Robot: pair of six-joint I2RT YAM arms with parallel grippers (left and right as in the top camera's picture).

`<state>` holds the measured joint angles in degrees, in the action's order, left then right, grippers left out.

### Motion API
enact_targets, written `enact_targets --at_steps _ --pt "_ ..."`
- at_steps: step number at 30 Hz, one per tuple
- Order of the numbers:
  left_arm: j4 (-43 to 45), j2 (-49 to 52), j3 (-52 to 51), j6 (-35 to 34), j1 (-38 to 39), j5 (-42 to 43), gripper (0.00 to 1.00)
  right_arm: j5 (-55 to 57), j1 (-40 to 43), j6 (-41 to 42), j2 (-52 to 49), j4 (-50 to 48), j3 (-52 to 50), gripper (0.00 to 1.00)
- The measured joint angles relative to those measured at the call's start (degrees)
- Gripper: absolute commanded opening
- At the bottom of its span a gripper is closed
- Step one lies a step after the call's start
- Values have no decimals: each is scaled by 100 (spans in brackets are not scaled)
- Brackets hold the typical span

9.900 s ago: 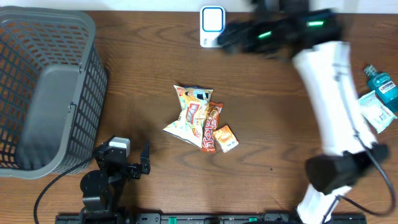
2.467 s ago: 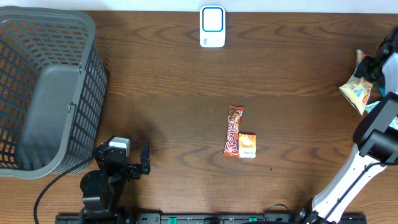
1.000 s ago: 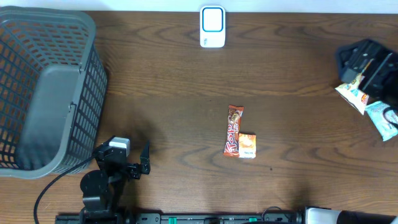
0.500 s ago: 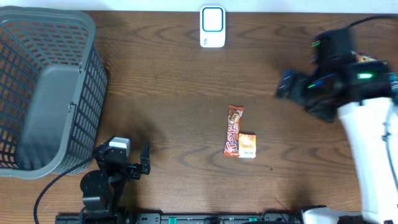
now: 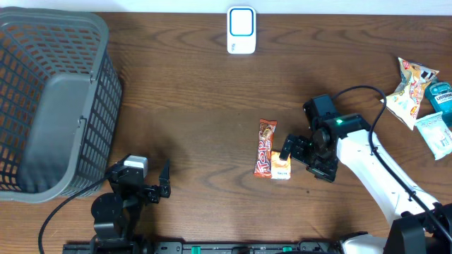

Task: Scan the item barcode
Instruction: 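Move the right gripper to the orange tissue pack and grasp it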

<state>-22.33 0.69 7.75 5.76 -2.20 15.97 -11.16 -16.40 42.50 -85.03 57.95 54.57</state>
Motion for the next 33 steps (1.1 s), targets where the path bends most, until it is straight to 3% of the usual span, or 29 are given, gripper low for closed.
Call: enact_targets --at_steps 16,19,23,27,33 --pt "0 0 0 0 0 0 98 96 26 485 0 7 0 99" --pt "0 0 0 2 0 0 98 116 26 496 0 -15 -4 83" --pt "0 0 0 2 0 0 98 214 20 555 0 -527 -330 77" --pt "0 0 0 0 0 0 98 105 20 562 0 -1311 -962 59" --pt "0 0 0 2 0 0 98 -223 20 511 2 -2389 -1589 61"
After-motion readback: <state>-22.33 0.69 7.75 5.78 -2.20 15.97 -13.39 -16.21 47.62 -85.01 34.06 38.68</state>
